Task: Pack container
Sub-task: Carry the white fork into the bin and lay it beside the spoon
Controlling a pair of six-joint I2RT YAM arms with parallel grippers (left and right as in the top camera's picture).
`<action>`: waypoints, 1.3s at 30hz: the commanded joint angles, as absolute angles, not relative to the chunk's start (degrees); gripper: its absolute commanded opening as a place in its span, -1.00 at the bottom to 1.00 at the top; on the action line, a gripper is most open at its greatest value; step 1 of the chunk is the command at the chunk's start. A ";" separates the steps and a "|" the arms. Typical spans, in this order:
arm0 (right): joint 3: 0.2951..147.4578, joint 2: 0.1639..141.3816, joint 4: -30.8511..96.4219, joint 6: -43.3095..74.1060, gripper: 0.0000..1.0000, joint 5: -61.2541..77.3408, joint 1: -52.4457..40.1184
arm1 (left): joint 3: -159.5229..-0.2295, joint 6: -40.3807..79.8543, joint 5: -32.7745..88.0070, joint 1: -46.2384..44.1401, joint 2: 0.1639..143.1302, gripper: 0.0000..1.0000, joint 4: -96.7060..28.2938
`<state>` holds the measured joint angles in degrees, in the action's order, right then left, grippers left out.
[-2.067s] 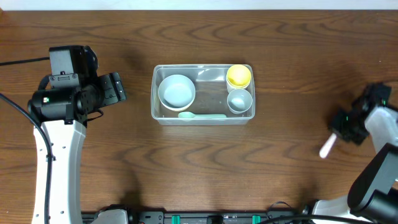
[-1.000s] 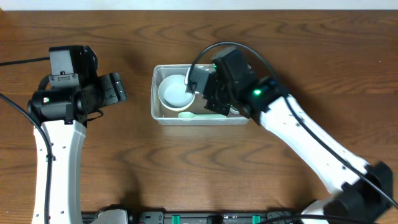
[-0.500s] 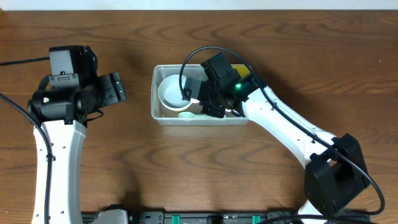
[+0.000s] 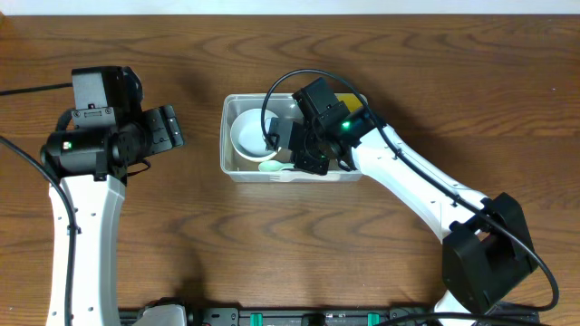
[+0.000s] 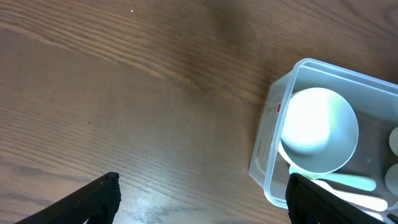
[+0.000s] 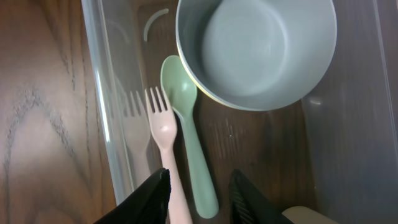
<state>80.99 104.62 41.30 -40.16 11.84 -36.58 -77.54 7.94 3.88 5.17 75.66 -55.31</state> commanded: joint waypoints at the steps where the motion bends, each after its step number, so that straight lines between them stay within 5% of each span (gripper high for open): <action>1: 81.58 105.12 41.12 -40.01 -0.35 12.64 -37.52 | -77.10 8.71 3.01 5.45 76.09 0.70 -55.46; 5: 81.76 104.47 38.65 -32.86 -0.37 8.84 -37.52 | -77.10 8.69 3.01 5.45 76.09 0.70 -55.46; 9: 83.09 102.26 35.51 -22.35 -0.72 0.14 -37.26 | -77.10 8.69 3.01 5.45 76.09 0.70 -55.44; 12: 84.79 100.66 34.50 -10.17 -0.73 -7.07 -36.77 | -77.10 8.69 3.01 5.45 76.09 0.70 -55.44; 27: 82.41 101.38 44.95 28.86 -0.96 1.34 -38.94 | -77.10 8.71 3.01 5.45 76.09 0.70 -55.46; 39: 77.73 101.38 42.35 31.48 -0.95 0.01 -39.07 | -77.10 8.71 3.01 5.45 76.09 0.70 -55.46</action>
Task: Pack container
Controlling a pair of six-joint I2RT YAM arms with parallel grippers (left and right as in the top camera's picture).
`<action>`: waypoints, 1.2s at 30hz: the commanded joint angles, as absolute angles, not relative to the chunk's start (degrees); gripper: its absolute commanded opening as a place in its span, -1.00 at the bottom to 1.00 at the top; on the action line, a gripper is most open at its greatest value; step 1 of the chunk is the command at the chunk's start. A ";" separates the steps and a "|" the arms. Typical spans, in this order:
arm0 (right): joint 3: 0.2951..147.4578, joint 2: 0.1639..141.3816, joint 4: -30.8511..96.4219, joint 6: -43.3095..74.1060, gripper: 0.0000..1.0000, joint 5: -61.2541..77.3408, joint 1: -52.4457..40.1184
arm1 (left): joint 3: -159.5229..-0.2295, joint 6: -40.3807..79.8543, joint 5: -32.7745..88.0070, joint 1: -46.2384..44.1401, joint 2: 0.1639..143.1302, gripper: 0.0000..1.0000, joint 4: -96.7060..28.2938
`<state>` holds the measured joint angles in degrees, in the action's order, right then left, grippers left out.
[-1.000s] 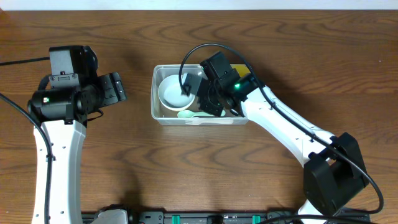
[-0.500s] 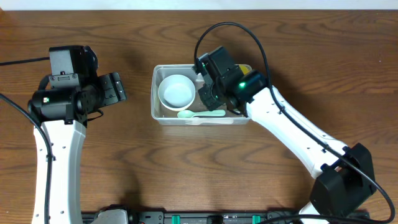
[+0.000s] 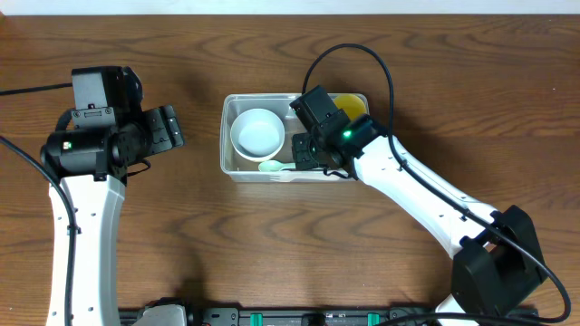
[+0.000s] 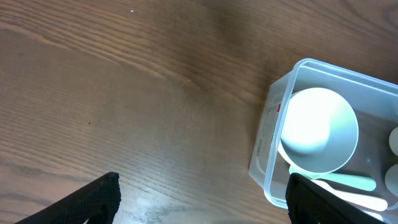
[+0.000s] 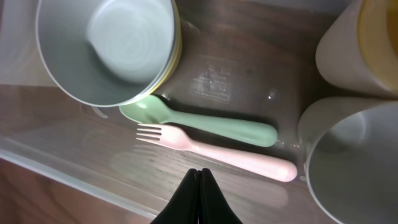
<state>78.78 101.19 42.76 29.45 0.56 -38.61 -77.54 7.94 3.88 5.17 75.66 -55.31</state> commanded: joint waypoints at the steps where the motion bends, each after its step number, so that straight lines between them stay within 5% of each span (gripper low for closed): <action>1: 77.38 101.38 42.04 31.48 -0.95 0.03 -39.07 | -77.10 8.71 3.01 5.45 76.09 0.70 -55.46; 23: 71.70 101.38 42.02 31.24 -0.85 6.33 -39.07 | -77.10 8.71 3.01 5.45 76.09 0.70 -55.40; 36: 71.70 101.38 45.08 31.29 -0.97 7.14 -39.07 | -77.10 8.69 3.01 5.45 76.47 0.70 -55.16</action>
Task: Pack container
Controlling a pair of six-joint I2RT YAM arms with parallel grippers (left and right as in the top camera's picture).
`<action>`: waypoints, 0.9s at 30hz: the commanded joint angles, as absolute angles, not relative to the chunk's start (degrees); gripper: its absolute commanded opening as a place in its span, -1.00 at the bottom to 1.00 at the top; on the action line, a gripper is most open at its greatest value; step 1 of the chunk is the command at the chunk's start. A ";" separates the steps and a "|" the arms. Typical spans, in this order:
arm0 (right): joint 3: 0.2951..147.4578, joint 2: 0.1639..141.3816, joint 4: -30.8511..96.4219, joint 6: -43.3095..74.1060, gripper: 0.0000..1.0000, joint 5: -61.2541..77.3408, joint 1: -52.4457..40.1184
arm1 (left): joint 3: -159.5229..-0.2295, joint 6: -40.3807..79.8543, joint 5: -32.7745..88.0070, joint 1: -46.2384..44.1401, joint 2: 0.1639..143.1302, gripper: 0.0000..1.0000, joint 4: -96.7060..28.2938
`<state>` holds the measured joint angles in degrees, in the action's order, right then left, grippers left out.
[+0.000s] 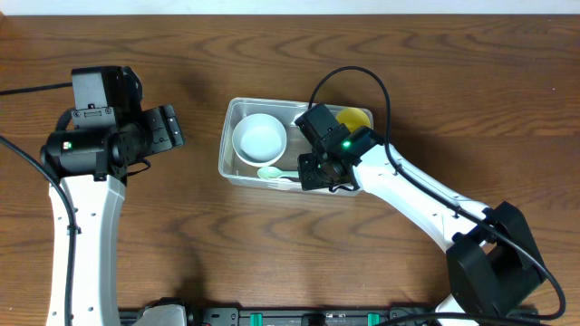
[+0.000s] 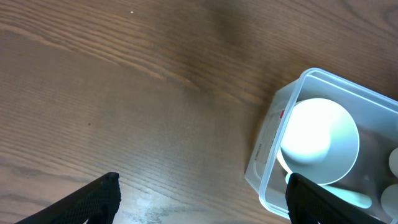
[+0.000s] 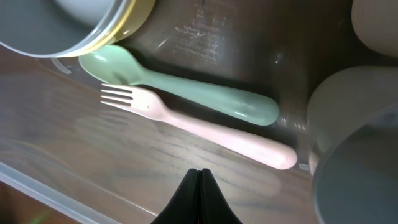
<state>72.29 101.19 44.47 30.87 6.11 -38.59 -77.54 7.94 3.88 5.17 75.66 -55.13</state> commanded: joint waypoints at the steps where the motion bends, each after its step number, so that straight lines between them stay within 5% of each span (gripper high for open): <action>1: 71.70 101.38 45.19 31.33 -0.97 7.11 -39.07 | -77.10 8.71 3.01 5.45 76.55 0.70 -55.16; 12: 73.01 101.36 37.76 22.96 -0.89 0.84 -33.91 | -77.10 8.69 3.01 5.45 76.90 0.70 -55.02; 27: 78.28 97.76 43.53 23.40 -0.90 0.32 -16.51 | -77.10 8.71 3.01 5.45 76.90 0.70 -55.02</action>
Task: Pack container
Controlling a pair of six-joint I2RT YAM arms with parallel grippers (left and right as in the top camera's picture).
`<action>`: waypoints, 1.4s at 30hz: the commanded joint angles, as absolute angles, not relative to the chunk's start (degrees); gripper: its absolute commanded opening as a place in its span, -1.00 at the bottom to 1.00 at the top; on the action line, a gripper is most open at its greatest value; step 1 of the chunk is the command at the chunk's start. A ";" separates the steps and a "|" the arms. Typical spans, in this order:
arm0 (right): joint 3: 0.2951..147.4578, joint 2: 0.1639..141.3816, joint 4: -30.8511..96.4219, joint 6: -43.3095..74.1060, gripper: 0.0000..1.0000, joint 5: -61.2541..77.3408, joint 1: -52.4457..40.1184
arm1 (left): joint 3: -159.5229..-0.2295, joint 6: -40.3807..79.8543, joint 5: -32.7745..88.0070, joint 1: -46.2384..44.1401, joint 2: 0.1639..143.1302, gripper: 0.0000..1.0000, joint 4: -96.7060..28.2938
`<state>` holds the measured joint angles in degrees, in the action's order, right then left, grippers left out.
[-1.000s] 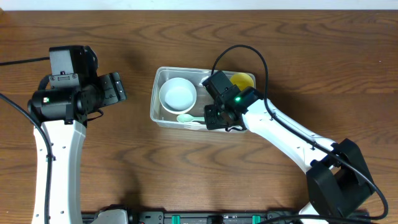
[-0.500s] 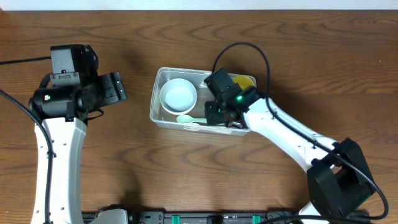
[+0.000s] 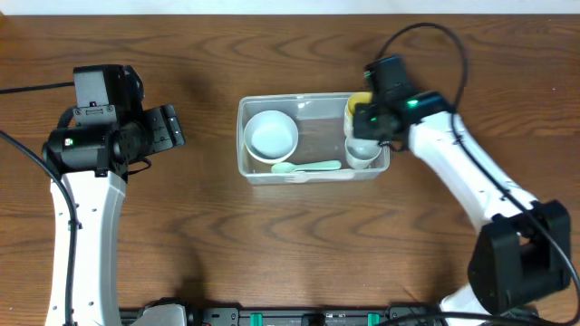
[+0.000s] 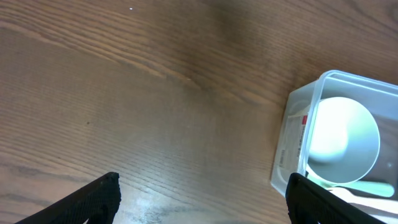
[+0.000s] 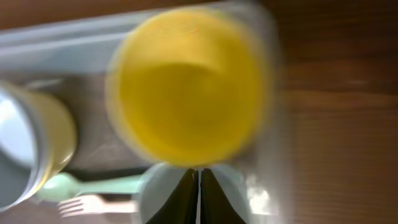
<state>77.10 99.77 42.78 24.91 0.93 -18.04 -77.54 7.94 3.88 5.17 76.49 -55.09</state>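
Observation:
A clear plastic container [image 3: 313, 99] sits mid-table. It holds a white bowl [image 3: 272, 136] at the left, a green spoon [image 3: 310, 167] and a pink fork along the front wall, and a yellow cup [image 3: 357, 106] and a pale cup [image 3: 362, 154] at the right end. My right gripper [image 3: 370, 123] hangs over that right end. In the blurred right wrist view its fingers [image 5: 199, 182] are shut with nothing between them, above the yellow cup [image 5: 189, 87] and the pale cup [image 5: 161, 193]. My left gripper [image 4: 202, 199] is open over bare wood, left of the container [image 4: 292, 155].
The brown wooden table [image 3: 290, 254] surrounds the container on all sides. The left arm [image 3: 86, 199] stands at the left, and the right arm [image 3: 471, 181] reaches in from the front right. A black cable loops above the right wrist.
The container now lies further right on the table. My right gripper has moved from the container's front middle, over the fork and spoon, to its right end over the cups. The left arm is unchanged.
My right gripper was slightly open low inside the container beside the fork and spoon. Then it was shut above them. Then the container sat shifted and slightly turned. Now the container is further right and the shut gripper is above the cups.

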 commanded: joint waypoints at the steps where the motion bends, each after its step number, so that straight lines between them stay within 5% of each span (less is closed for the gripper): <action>1: 78.28 97.78 44.18 22.55 -0.90 0.54 -16.23 | -77.10 8.69 3.01 5.45 76.90 0.70 -55.02; 18: 80.60 94.24 44.42 17.08 -0.83 -5.65 -15.31 | -77.10 8.67 2.98 5.45 76.90 0.70 -55.07; 20: 80.90 91.53 44.64 17.08 -0.38 -8.40 -13.54 | -77.10 8.67 2.98 5.45 76.90 0.71 -55.07; 22: 80.90 88.66 45.32 17.08 0.41 -9.06 -11.40 | -77.10 8.67 2.98 5.45 76.90 0.72 -55.07; 24: 80.90 86.06 46.13 17.02 0.76 -9.04 -8.82 | -77.10 8.67 2.98 5.45 76.90 0.83 -55.11; 25: 80.90 84.95 46.44 16.32 0.80 -9.04 -7.29 | -77.10 8.67 2.98 5.45 76.90 0.96 -55.22; 29: 80.90 82.98 48.58 15.59 0.98 -8.93 -0.64 | -77.10 8.69 3.01 5.45 76.90 0.96 -55.27; 42: 80.77 83.42 50.35 10.92 0.95 -6.85 5.02 | -77.08 2.07 2.98 5.45 76.93 0.96 -53.15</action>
